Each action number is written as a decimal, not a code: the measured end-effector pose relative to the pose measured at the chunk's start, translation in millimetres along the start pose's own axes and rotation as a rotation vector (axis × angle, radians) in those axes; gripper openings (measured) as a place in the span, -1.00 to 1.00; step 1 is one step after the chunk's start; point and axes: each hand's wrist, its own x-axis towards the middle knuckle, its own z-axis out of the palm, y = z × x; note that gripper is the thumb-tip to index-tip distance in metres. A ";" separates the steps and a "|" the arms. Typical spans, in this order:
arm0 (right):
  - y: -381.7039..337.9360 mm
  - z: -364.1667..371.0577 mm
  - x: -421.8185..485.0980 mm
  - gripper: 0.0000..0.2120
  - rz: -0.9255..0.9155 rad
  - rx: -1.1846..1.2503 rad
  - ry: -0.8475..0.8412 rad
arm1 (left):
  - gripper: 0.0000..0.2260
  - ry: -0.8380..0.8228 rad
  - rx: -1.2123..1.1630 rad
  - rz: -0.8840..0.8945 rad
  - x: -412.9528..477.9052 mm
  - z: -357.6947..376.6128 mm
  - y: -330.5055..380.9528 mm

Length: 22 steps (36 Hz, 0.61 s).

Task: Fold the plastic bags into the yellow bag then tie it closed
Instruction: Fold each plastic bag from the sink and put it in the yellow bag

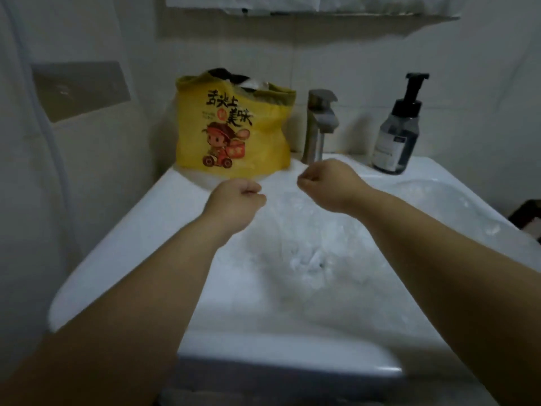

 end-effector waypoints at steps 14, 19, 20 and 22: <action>61.5 33.1 -39.6 -0.72 0.444 -0.501 -0.694 | -0.65 -0.168 0.423 0.036 -18.4 16.3 -25.9; 54.4 29.8 -35.3 -0.77 0.330 -0.437 -0.592 | -0.67 -0.167 0.399 0.081 -18.7 21.5 -21.0; 58.3 30.2 -34.1 -0.77 0.342 -0.273 -0.486 | -0.68 -0.164 0.394 0.087 -19.8 22.8 -20.8; 55.6 29.2 -34.9 -0.77 0.327 0.157 -0.214 | -0.67 -0.152 0.378 0.103 -21.0 21.8 -21.2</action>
